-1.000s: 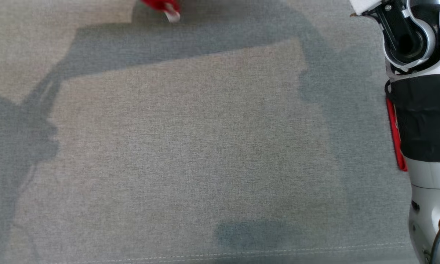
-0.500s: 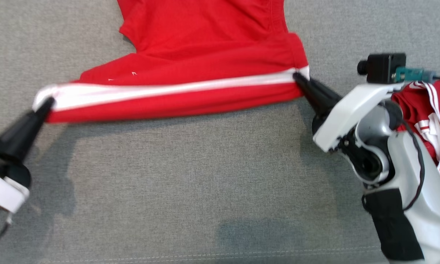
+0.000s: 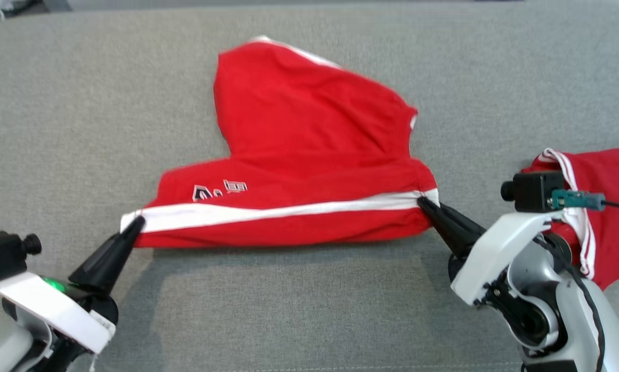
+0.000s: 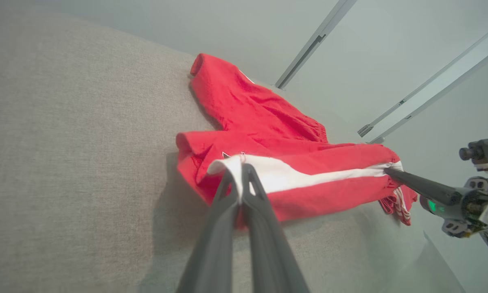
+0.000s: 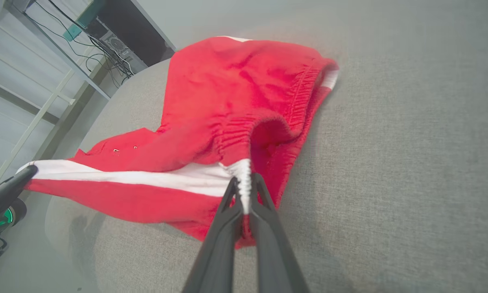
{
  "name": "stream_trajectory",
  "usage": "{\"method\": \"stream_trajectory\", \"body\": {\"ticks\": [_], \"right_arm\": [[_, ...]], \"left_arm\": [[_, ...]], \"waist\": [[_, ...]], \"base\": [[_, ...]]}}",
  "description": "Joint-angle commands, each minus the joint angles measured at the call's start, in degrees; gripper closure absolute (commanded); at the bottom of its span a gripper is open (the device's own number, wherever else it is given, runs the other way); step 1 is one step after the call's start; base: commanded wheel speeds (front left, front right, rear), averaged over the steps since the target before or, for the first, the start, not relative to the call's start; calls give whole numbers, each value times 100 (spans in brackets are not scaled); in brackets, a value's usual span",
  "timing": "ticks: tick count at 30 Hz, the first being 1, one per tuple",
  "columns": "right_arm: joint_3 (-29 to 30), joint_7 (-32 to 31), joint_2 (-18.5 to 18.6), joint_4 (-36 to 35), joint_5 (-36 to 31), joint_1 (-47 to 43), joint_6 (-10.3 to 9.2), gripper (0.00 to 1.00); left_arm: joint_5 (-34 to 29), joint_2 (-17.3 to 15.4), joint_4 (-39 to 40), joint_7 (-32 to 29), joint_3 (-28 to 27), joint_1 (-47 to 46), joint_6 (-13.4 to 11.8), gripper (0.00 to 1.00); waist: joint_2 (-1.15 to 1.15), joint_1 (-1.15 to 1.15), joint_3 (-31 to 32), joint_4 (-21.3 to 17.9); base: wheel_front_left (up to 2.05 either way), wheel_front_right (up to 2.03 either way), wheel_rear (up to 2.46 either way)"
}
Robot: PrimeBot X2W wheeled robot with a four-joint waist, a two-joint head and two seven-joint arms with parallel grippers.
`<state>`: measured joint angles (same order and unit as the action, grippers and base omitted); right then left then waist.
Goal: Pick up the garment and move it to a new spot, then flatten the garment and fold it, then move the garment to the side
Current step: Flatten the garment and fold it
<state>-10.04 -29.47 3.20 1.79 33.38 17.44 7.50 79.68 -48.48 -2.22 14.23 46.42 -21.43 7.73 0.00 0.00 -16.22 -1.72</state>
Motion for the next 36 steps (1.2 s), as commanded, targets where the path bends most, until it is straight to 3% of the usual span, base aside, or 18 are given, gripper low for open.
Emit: {"method": "stream_trajectory", "body": {"ticks": [1, 13, 21, 28, 36], "right_arm": [[-75, -32, -32, -260, 12, -71, -1, 100], [10, -124, -32, -365, 345, -897, -1, 100], [52, -329, 113, -679, 708, -1311, -1, 100], [0, -1158, 184, -1060, 858, -1777, -1, 100], [-221, -2502, 9, -1748, 450, -1906, -1, 100]], "left_arm": [[-111, -214, 25, 76, -305, -12, -24, 100], [-276, 505, -294, 76, -673, 819, -24, 100], [-197, 557, -240, 76, -482, 1215, -24, 100], [-1, 74, 133, -22, 46, 1397, -24, 100], [405, -1161, 1295, -976, 587, 935, -24, 100]], "waist": [[0, 0, 242, 20], [0, 0, 1015, -34], [0, 0, 1240, -37], [0, 0, 1169, -57], [0, 0, 684, 14]], "base": [[0, 0, 0], [0, 0, 0], [0, 0, 0], [0, 0, 0], [0, 0, 0]]}}
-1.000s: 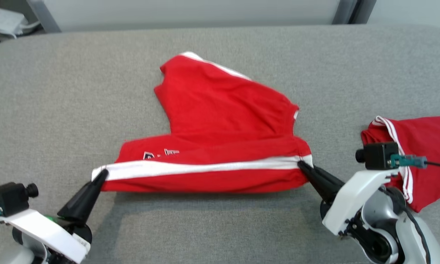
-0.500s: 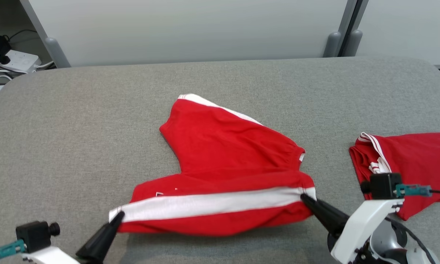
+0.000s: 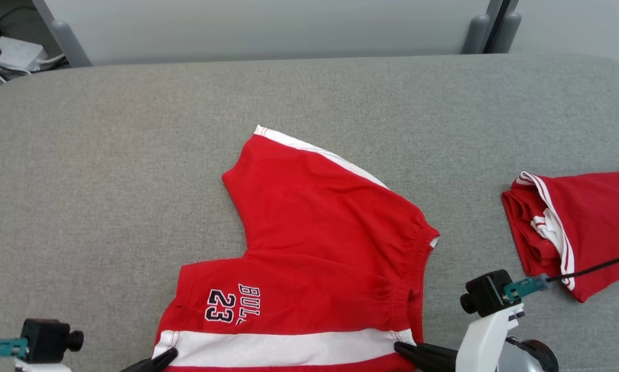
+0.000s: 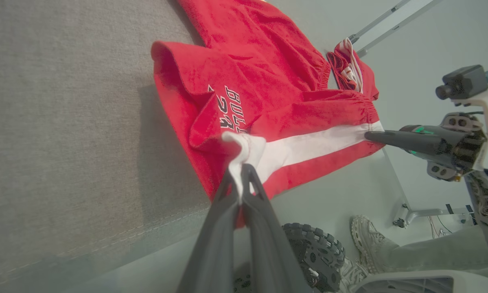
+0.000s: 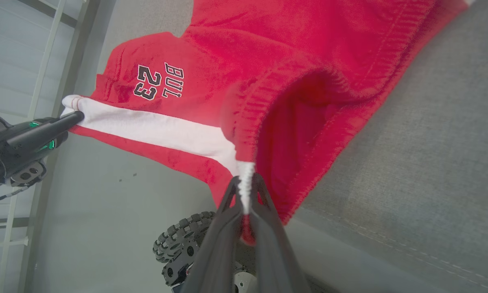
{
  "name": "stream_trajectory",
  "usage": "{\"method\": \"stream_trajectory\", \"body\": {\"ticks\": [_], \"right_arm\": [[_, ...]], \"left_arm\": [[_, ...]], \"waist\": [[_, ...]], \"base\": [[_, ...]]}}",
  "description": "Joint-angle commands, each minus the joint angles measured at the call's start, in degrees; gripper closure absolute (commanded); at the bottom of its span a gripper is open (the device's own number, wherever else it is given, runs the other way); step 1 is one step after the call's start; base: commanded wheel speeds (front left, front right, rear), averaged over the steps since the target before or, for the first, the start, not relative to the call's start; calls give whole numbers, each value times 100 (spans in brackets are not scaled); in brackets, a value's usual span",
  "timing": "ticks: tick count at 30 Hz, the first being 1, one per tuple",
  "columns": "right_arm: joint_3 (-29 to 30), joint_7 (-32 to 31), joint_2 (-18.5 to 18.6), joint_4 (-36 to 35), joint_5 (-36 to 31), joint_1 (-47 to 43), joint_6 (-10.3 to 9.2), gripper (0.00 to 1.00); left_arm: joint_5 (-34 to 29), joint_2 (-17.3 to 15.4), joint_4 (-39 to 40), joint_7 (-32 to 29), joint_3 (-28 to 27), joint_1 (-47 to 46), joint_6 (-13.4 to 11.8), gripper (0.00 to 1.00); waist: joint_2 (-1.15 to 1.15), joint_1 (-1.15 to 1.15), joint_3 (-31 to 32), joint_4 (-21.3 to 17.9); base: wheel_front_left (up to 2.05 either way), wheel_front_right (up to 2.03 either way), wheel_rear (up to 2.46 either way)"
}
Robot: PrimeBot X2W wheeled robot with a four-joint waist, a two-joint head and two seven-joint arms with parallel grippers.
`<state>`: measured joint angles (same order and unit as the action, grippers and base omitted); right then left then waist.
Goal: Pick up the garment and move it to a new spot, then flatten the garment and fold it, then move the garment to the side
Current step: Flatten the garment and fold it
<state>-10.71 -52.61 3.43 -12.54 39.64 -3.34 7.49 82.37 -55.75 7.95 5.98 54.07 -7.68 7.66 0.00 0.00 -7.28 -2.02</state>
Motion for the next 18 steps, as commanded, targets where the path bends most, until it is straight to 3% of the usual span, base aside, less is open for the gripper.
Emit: {"method": "stream_trajectory", "body": {"ticks": [1, 2, 7, 9, 10, 12, 14, 15, 18], "right_arm": [[-175, -319, -29, -385, -304, 235, 0, 100], [-175, -319, -29, -385, -304, 235, 0, 100], [-196, -473, -52, -304, -649, 887, 0, 100], [-172, -180, -53, -1, -629, 1399, 0, 100], [-132, 416, -54, 414, -528, 2154, 0, 100], [86, 2080, -54, 1093, -488, 3834, 0, 100], [224, 3197, -54, 1627, -492, 4981, 0, 100], [314, 3748, -55, 1892, -569, 5496, 0, 100], [298, 4477, -55, 2593, -867, 6530, 0, 100]], "left_arm": [[211, -590, 397, -322, -144, -534, -18, 100], [211, -590, 397, -322, -144, -534, -18, 100], [915, -1145, 668, -1683, -58, -1096, -18, 100], [1345, -1231, 503, -2349, -242, -1438, -18, 100], [1576, -1229, 47, -2722, -699, -1956, -18, 100], [999, -1135, -884, -2134, -1720, -3109, -18, 100], [197, -1039, -1372, -886, -2385, -3968, -18, 100], [-65, -995, -1469, -404, -2528, -4278, -18, 100], [-419, -974, -1336, 462, -2599, -4975, -18, 100]], "waist": [[0, 0, -314, 58], [0, 0, -314, 58], [0, 0, -1026, 161], [0, 0, -1401, 220], [0, 0, -1781, 279], [0, 0, -2213, 332], [0, 0, -2290, 347], [0, 0, -2269, 343], [0, 0, -2161, 331]], "base": [[0, 0, 0], [0, 0, 0], [0, 0, 0], [0, 0, 0], [0, 0, 0], [0, 0, 0], [0, 0, 0], [0, 0, 0], [0, 0, 0]]}}
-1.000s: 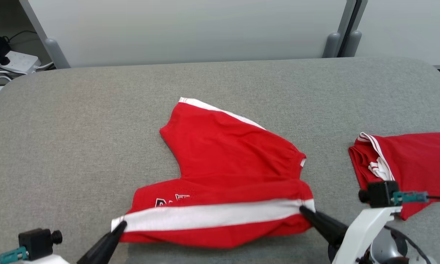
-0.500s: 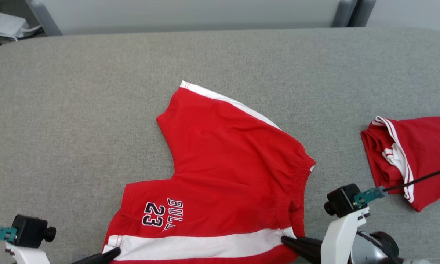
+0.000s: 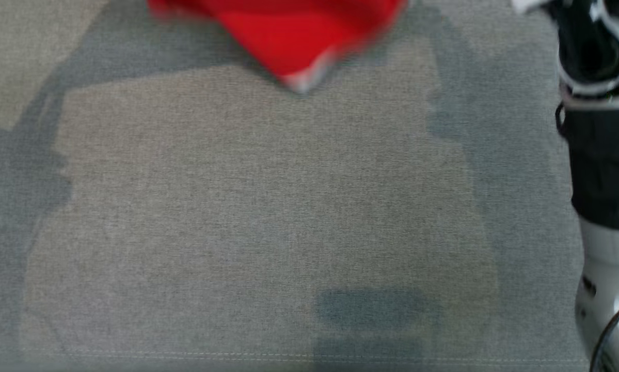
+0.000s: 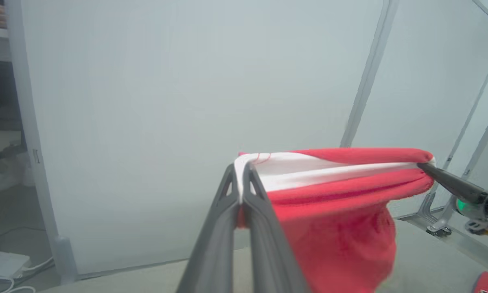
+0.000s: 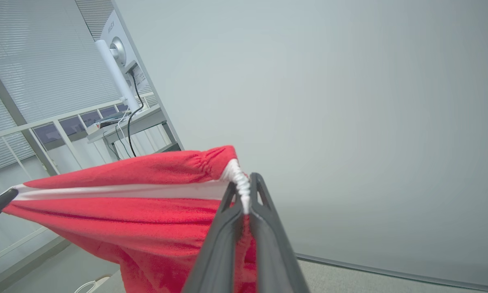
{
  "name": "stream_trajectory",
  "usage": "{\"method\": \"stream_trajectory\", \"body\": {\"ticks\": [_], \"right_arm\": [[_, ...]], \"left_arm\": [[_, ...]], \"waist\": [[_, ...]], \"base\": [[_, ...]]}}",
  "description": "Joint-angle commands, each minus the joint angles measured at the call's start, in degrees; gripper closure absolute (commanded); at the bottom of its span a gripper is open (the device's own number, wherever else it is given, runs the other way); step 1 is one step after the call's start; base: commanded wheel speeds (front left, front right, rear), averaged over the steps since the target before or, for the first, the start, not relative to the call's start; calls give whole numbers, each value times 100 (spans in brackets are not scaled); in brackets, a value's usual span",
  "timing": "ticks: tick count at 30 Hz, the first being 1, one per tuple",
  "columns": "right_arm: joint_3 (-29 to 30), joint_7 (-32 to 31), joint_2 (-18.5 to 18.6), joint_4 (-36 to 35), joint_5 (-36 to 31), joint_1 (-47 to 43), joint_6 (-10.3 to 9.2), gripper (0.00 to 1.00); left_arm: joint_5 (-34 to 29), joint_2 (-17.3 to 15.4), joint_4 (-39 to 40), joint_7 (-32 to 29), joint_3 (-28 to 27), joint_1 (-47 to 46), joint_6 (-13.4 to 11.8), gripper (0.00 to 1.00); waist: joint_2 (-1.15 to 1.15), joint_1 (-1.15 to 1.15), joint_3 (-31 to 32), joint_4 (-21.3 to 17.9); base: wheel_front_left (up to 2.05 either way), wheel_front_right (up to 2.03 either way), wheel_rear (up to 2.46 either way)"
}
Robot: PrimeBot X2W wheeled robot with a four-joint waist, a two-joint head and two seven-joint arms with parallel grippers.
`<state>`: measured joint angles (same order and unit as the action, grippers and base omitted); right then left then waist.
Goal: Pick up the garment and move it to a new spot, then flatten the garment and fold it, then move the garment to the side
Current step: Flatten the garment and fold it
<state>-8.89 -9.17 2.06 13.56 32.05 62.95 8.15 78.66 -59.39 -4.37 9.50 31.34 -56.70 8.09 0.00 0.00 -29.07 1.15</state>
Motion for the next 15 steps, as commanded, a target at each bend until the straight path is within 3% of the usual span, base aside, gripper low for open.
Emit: {"method": "stream_trajectory", "body": {"ticks": [1, 7, 10, 15], "right_arm": [[113, 227, 83, 162, -12, 68, -66, 100], [11, 150, 82, 536, -110, 101, -66, 100], [-201, -180, 82, 480, -56, -404, -66, 100], [-401, -927, 82, 106, 152, -1650, -66, 100]], "left_arm": [[-124, -626, -9, 254, -264, -230, -60, 100], [193, -662, 305, 534, 10, -175, -60, 100], [322, -587, 303, 546, 178, 397, -60, 100], [319, -199, 383, 548, 340, 1723, -60, 100]], "waist": [[0, 0, 54, 19], [0, 0, -235, -21], [0, 0, -432, -77], [0, 0, -518, -161]], "base": [[0, 0, 0], [0, 0, 0], [0, 0, 0], [0, 0, 0]]}}
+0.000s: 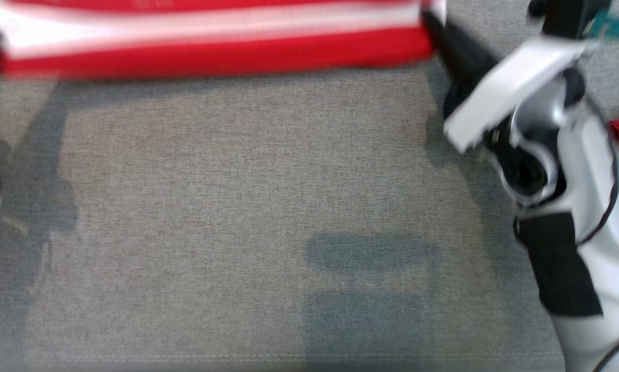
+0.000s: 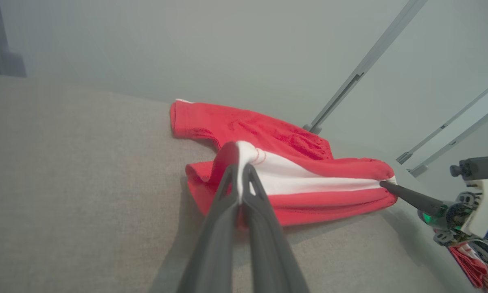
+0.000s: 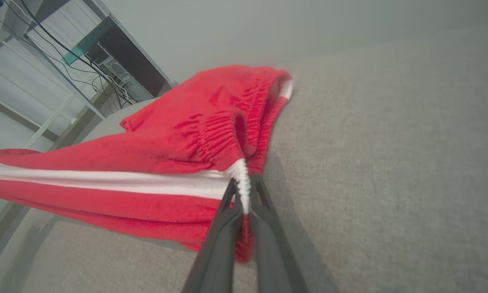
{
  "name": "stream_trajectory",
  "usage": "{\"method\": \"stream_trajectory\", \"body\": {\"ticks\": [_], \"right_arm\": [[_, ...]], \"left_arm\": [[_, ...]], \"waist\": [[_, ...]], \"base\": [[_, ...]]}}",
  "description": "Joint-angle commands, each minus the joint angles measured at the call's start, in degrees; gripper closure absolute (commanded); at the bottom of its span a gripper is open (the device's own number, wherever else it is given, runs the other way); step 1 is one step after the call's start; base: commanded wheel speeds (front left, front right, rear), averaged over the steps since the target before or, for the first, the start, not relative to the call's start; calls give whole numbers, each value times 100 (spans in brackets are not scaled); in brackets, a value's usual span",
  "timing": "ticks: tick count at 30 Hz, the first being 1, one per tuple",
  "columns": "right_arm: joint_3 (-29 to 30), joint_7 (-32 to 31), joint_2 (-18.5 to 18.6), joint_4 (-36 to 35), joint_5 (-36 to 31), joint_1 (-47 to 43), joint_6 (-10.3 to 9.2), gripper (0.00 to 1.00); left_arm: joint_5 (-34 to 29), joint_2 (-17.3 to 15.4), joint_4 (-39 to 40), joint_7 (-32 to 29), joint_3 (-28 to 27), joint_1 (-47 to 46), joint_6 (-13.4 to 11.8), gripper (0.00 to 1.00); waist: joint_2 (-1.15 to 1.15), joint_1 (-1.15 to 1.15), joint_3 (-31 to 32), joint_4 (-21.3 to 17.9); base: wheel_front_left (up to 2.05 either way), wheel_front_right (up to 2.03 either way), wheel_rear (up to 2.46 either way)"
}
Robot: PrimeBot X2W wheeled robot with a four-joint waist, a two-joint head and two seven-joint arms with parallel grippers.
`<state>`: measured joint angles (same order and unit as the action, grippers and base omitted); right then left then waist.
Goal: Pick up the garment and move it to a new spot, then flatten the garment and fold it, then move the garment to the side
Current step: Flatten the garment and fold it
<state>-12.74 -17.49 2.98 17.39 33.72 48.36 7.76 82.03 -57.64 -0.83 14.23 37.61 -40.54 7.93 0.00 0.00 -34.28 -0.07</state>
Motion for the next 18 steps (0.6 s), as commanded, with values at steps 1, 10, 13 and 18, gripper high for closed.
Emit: {"method": "stream_trajectory", "body": {"ticks": [1, 10, 13, 18], "right_arm": [[-3, -305, -10, -363, -2, -461, -27, 100], [319, -1234, -10, -1560, -24, -2205, -27, 100], [364, -1345, -10, -1672, -60, -2503, -27, 100], [468, -1374, -10, -1860, -29, -3095, -27, 100]], "left_arm": [[-61, -302, 38, 75, -278, 354, -44, 100], [-388, 316, 156, 76, -132, 1617, -44, 100], [-421, 391, 122, 76, -111, 1764, -44, 100], [-559, 621, 21, 76, -108, 2113, -44, 100]], "waist": [[0, 0, 37, -59], [0, 0, 693, -39], [0, 0, 872, -27], [0, 0, 1268, -9]], "base": [[0, 0, 0], [0, 0, 0], [0, 0, 0], [0, 0, 0]]}}
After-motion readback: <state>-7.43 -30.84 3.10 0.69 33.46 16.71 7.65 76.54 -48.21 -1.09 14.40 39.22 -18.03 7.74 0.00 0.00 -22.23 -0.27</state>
